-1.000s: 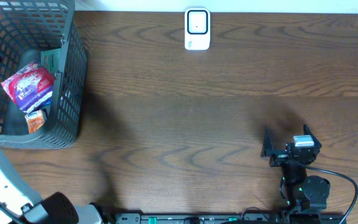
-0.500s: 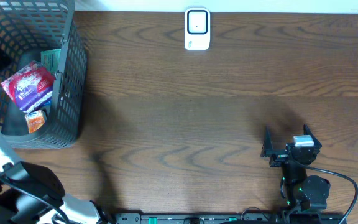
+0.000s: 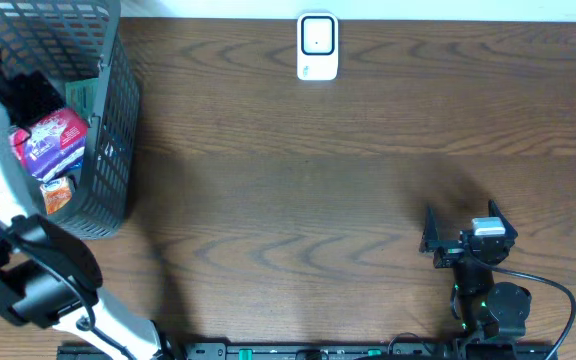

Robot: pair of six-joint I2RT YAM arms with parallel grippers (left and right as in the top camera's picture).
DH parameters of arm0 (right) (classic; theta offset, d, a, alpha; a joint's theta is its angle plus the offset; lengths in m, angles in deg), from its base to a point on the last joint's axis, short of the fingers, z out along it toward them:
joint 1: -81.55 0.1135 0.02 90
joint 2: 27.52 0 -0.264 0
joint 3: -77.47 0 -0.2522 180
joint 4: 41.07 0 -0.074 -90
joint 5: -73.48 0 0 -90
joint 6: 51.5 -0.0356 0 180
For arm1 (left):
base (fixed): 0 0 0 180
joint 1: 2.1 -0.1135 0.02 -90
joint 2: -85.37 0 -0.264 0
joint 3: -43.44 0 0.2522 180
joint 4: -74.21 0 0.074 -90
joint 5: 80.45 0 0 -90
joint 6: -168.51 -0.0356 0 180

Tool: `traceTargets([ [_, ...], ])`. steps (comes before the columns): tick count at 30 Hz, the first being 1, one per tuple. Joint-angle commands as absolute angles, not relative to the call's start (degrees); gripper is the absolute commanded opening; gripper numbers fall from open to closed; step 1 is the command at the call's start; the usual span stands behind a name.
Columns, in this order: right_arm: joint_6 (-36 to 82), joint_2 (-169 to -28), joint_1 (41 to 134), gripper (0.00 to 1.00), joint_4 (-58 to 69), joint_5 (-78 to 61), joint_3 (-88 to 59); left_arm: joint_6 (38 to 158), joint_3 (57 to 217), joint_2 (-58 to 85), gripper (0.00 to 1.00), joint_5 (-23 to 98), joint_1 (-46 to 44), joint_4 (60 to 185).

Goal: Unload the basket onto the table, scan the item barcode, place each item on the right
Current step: 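Reach the left gripper into the grey basket toward the pink Carefree pack, then grasp the pink Carefree pack with the left gripper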

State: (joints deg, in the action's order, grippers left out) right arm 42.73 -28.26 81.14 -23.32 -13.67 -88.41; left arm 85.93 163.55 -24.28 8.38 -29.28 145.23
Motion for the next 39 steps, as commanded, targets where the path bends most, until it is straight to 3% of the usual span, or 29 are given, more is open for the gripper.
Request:
traceTargets([
  [1, 43.3, -28.2, 81.5, 0.99, -23.1, -13.4, -88.5, 85.2, 164.6, -27.1, 0.98, 3.7, -28.3, 145.6],
  [22, 43.3, -28.2, 81.5, 0.99, -23.1, -13.4, -88.5, 85.2, 164.3, -37.5, 0.94, 0.9, -26.0, 142.9],
  [28, 43.3, -28.2, 81.5, 0.99, -23.1, -13.4, -88.5, 85.2, 164.3, -38.0, 0.67, 0.9, -26.1, 143.2],
  [35, 43.3, -28.2, 81.5, 0.99, -23.1, -13.4, -88.5, 85.2, 164.2, -38.1, 0.59, 0.9, -26.1, 144.7],
  [39, 43.3, -28.2, 81.5, 0.99, -23.1, -13.4, -88.5, 85.2, 163.4, -38.5, 0.37, 0.9, -26.1, 144.7],
])
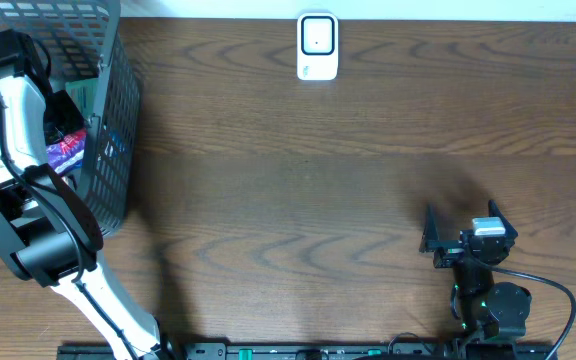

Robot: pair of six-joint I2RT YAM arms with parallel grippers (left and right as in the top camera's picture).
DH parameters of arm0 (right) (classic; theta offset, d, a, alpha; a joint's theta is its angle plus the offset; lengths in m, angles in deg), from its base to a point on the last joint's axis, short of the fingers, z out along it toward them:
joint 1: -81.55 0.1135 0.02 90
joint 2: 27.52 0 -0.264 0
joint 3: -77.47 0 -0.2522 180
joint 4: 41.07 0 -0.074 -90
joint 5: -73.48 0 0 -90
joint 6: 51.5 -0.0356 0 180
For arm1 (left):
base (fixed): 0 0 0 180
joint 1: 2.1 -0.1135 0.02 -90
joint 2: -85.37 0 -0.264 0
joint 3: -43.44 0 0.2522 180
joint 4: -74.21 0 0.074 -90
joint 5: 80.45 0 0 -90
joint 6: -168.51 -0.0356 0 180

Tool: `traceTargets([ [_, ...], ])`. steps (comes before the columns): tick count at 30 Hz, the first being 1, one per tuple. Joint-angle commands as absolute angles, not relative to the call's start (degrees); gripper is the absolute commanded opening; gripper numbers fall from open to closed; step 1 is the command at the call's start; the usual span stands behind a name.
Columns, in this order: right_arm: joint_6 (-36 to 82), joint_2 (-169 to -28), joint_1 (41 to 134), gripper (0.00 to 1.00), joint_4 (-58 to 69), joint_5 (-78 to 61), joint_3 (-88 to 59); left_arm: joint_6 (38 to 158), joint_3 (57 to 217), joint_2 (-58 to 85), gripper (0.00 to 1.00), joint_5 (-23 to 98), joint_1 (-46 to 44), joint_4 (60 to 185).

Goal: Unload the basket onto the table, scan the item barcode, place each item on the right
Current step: 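Grasp the pink Carefree pack with the left gripper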

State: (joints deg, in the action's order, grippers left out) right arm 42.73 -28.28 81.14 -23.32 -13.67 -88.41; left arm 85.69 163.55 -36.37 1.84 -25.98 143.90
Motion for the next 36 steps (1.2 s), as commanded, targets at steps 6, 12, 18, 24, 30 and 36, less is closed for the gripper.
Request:
traceTargets([
  [6, 43.3, -28.2, 81.5, 0.99, -23.1, -13.4, -88.5, 85.2, 163.0, -38.8, 0.07, 0.9, -26.1, 144.7],
  [12, 43.3, -28.2, 81.5, 0.99, -23.1, -13.4, -88.5, 85.4, 163.4, -34.4, 0.07, 0.9, -26.1, 144.7],
  [18, 43.3, -28.2, 81.5, 0.99, -23.1, -13.4, -88.5, 87.0, 163.7, -23.9, 0.07, 1.0, -26.1, 143.5],
  [24, 43.3, -28.2, 81.5, 0.99, -23.1, -13.4, -88.5, 87.0, 163.7, -18.7, 0.07, 1.4, -26.1, 143.2],
  [30, 43.3, -28.2, 81.5, 0.99, -23.1, -13.4, -88.5, 86.9, 161.3, -22.2, 0.98, 4.8, -26.1, 144.4],
  [36, 43.3, -28.2, 81.5, 0.99, -23.1, -13.4, -88.5, 86.9, 160.9, -28.9, 0.98, 4.8, -26.3, 143.2],
])
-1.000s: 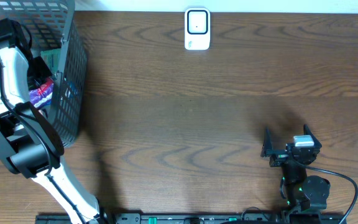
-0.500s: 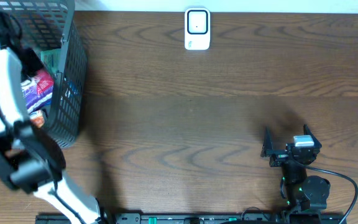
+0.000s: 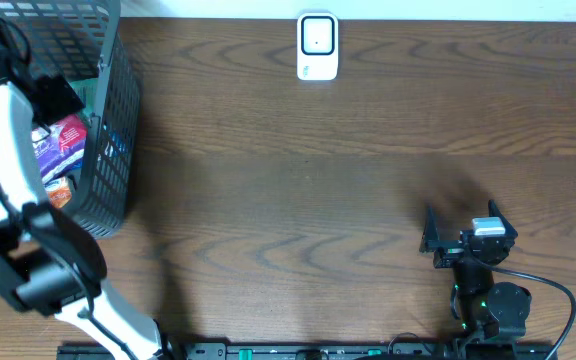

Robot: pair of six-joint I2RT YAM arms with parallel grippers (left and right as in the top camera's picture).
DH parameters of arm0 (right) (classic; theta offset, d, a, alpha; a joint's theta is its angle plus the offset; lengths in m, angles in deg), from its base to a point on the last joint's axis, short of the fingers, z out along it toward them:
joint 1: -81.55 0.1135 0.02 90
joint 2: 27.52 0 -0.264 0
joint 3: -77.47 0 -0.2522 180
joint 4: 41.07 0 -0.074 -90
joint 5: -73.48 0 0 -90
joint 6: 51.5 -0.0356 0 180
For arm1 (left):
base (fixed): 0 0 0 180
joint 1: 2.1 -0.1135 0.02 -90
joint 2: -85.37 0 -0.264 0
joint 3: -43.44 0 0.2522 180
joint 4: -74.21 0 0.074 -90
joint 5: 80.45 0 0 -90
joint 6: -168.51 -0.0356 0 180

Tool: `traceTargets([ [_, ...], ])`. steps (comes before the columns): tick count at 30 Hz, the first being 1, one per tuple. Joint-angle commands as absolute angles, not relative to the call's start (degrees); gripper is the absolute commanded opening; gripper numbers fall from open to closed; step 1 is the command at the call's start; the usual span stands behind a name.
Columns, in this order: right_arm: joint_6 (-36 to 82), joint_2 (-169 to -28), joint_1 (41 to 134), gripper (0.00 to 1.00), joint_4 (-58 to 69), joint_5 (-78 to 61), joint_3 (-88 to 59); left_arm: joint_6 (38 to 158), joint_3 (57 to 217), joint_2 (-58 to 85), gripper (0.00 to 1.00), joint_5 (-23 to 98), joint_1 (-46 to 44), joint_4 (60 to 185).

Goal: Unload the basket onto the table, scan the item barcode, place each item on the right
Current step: 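Grasp the pink Carefree pack with the left gripper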

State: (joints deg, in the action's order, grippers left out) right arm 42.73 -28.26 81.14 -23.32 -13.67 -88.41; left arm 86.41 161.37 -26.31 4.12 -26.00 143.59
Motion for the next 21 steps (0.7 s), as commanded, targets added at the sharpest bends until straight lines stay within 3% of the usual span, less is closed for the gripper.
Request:
traceTargets([
  [1, 43.3, -28.2, 81.5, 0.99, -23.1, -13.4, -88.5, 86.9, 160.9, -30.2, 0.98, 4.8, -26.3, 142.7],
  [13, 43.3, -28.2, 81.5, 0.99, -23.1, -13.4, -88.5, 86.9, 160.9, -38.9, 0.99, 0.1, -26.3, 139.7],
  [15, 43.3, -28.2, 81.5, 0.99, -23.1, -13.4, -88.5, 86.9, 160.9, -39.8, 0.83, -0.4, -26.3, 139.7],
  [17, 43.3, -28.2, 81.5, 0.99, -23.1, -13.4, -88.5, 86.9, 160.9, -40.5, 0.58, -0.4, -26.3, 139.7],
  [21, 43.3, -28.3, 81.5, 0.99, -23.1, -13.4, -88.5, 86.9, 160.9, -40.8, 0.32, -0.4, -26.3, 139.8],
])
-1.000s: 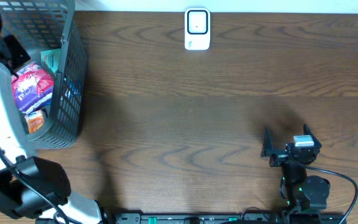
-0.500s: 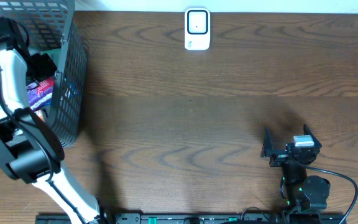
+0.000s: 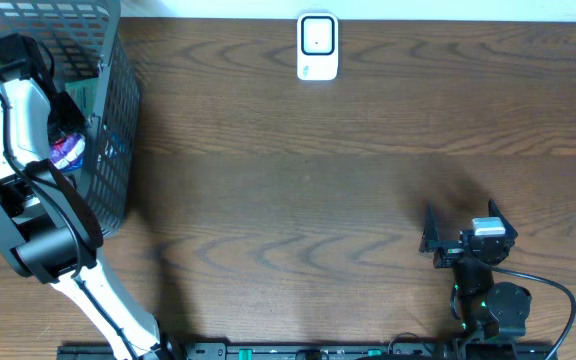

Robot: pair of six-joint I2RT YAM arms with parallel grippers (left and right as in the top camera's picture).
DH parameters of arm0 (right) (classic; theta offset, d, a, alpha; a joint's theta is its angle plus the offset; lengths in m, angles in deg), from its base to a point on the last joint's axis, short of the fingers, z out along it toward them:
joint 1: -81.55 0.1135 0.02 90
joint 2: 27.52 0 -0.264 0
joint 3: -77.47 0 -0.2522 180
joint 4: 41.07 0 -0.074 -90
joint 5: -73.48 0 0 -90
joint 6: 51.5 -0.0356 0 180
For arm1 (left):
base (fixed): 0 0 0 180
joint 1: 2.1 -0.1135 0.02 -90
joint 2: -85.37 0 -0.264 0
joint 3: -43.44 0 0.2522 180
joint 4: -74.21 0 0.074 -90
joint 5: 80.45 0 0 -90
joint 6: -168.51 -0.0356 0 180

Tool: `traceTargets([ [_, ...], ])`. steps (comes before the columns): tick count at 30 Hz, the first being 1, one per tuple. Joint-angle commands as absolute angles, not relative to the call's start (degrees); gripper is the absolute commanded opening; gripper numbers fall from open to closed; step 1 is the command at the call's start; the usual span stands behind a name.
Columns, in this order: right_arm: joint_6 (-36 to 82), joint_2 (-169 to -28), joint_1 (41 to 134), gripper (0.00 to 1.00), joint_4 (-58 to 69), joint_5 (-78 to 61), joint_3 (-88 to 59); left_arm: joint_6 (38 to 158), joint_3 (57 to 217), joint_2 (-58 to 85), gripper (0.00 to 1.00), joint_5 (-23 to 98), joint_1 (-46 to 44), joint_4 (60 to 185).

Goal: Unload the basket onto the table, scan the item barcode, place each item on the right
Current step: 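Grasp the pink Carefree pack with the left gripper, then lift the pink pack out and place it on the table center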

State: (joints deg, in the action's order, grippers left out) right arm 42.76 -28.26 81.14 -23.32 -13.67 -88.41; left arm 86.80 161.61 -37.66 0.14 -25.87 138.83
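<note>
At the table's left stands a grey mesh basket [image 3: 118, 120], and my left arm reaches down into it. The left gripper [image 3: 61, 108] is a dark shape deep among the items, its jaws hidden. Beside the arm shows part of a purple-and-white packet [image 3: 68, 152], with a green item [image 3: 84, 95] against the basket's right wall. A white barcode scanner [image 3: 317, 46] lies at the far middle of the table. My right gripper [image 3: 460, 225] rests near the front right, its fingers spread with nothing between them.
The basket's tall mesh walls close in on the left arm. A black cable [image 3: 558, 295] loops by the right arm's base. The wooden table [image 3: 298, 190] stretches between basket, scanner and right arm.
My left arm has shifted right over the basket's middle. It now covers the orange packet and most of the purple packet. The right arm has not moved.
My left arm first lay along the basket's left side, with the purple and orange packets in plain view. Then it stood over the basket's middle, hiding them. It was back at the left side after that, and now it is over the middle again.
</note>
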Motion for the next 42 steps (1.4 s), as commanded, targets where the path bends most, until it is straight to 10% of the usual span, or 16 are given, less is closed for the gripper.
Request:
traceTargets([
  [1, 43.3, -28.3, 81.5, 0.99, -23.1, -13.4, -88.5, 86.9, 160.9, -40.8, 0.25, -0.4, -26.3, 139.9],
  [3, 43.3, -28.3, 81.5, 0.99, -23.1, -13.4, -88.5, 86.9, 160.9, -40.4, 0.08, -0.4, -26.3, 140.2],
  [23, 43.3, -28.3, 81.5, 0.99, -23.1, -13.4, -88.5, 93.6, 162.6, -8.2, 0.07, 0.8, -26.1, 141.0],
  [30, 43.3, -28.3, 81.5, 0.99, -23.1, -13.4, -88.5, 93.8, 162.6, 3.0, 0.07, 29.1, -25.7, 140.0],
  [42, 43.3, -28.3, 81.5, 0.99, -23.1, -13.4, -88.5, 88.4, 161.5, 0.7, 0.07, 41.0, -0.6, 144.4],
])
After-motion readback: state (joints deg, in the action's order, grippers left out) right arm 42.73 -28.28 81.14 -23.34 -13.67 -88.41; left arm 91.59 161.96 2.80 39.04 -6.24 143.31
